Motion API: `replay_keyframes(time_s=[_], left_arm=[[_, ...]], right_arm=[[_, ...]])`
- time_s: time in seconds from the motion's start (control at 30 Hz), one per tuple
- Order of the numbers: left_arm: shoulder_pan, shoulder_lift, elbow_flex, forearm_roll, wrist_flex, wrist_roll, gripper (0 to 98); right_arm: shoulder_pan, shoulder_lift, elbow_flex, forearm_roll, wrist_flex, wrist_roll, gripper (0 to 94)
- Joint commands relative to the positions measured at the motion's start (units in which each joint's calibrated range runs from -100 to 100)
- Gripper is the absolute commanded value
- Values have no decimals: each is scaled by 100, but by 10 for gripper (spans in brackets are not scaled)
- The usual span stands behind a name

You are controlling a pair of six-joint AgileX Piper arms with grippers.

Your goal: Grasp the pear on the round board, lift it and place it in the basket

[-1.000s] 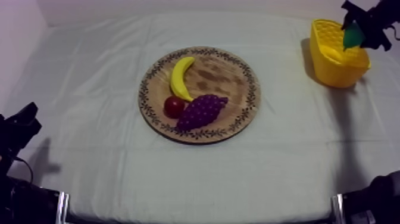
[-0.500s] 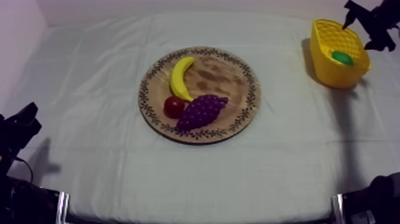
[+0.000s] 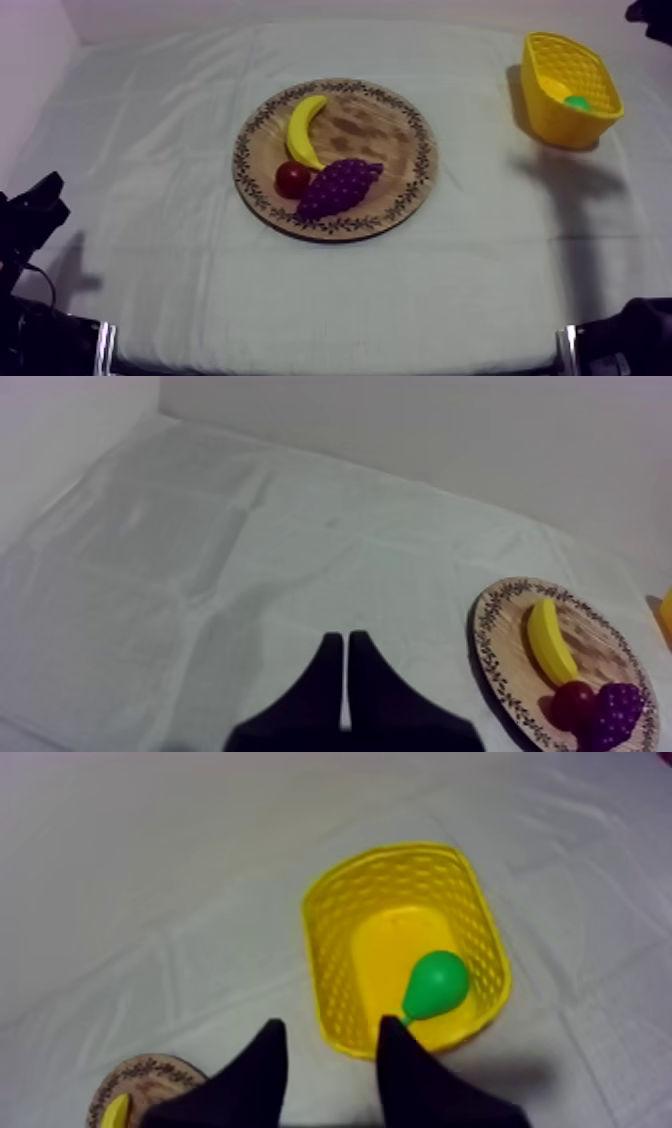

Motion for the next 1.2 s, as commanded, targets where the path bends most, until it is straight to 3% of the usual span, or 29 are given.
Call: replay_keyframes(time_s=[0.0,0.43,0.9,1.17], left_arm=[[1,0,5,1,-1,1,1],[1,0,5,1,-1,1,1],[1,0,5,1,-1,1,1],[7,0,5,1,-1,1,1]], right_arm=[[-105,-1378,357,50,-111,36,198],[-382,-4198,2382,400,-708,217,21],[-564,-6099,4044,646,-892,297,3],[-492,-6349,4663,696,-1052,415,3]])
